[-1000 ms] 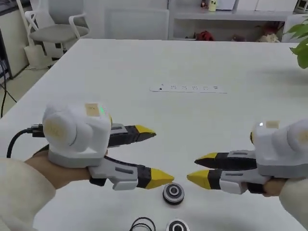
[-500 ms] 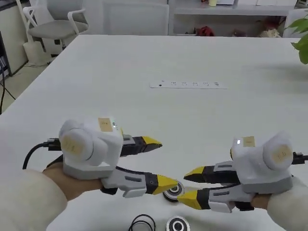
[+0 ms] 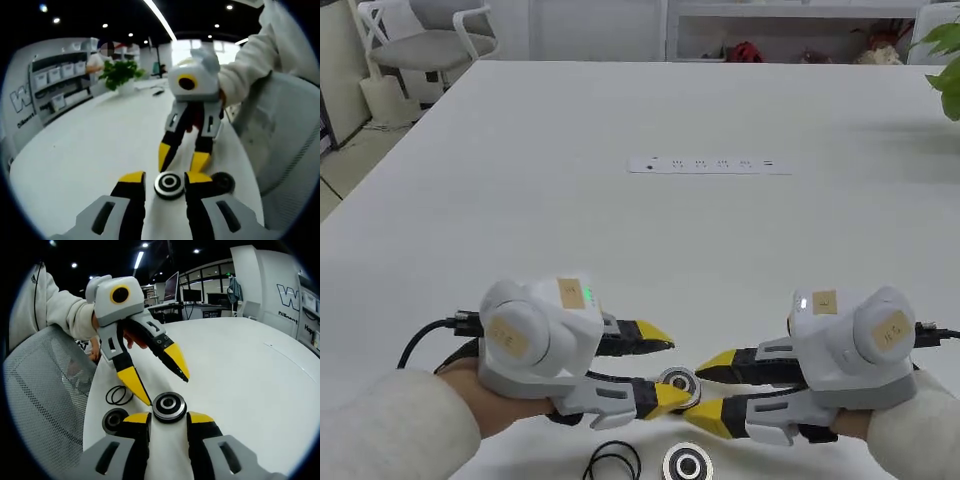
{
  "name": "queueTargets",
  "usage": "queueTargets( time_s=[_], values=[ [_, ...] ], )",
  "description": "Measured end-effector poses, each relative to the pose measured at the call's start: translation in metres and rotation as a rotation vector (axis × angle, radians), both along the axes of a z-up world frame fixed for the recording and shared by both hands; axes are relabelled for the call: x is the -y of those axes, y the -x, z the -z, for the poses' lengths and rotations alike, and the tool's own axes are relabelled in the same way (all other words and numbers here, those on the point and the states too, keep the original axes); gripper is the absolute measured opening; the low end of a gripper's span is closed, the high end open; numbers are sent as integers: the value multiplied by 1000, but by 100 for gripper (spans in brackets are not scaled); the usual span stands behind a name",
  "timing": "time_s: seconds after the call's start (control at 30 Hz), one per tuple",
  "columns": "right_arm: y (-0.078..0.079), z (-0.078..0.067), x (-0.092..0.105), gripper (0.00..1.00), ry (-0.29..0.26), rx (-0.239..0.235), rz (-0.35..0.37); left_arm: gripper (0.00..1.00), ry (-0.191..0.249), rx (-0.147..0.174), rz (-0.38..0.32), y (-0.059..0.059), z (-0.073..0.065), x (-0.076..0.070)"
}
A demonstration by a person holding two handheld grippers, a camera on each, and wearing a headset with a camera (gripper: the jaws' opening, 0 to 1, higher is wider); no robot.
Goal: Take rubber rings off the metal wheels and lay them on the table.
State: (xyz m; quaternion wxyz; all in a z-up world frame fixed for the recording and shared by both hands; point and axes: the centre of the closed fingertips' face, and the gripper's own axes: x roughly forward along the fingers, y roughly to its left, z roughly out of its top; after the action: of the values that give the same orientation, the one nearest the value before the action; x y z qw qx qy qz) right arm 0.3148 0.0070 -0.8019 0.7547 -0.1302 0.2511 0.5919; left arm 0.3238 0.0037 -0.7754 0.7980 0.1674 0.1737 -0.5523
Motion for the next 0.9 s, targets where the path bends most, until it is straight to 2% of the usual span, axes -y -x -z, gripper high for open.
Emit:
queueTargets(
  time_s=[0.3, 0.5, 0.57, 0.9],
  values=[
    [-1, 2, 1, 23, 0, 3, 0, 23, -12, -37, -15, 1, 13, 0],
    [0, 2, 1, 22, 0, 5, -1, 16, -8, -36, 0, 5, 13, 3],
    [0, 1, 1, 22, 0, 10, -5, 16, -15, -29, -3, 4, 14, 2],
    [3, 2, 2, 21, 19, 37, -36, 15, -6, -43, -22, 8, 15, 1]
  ],
)
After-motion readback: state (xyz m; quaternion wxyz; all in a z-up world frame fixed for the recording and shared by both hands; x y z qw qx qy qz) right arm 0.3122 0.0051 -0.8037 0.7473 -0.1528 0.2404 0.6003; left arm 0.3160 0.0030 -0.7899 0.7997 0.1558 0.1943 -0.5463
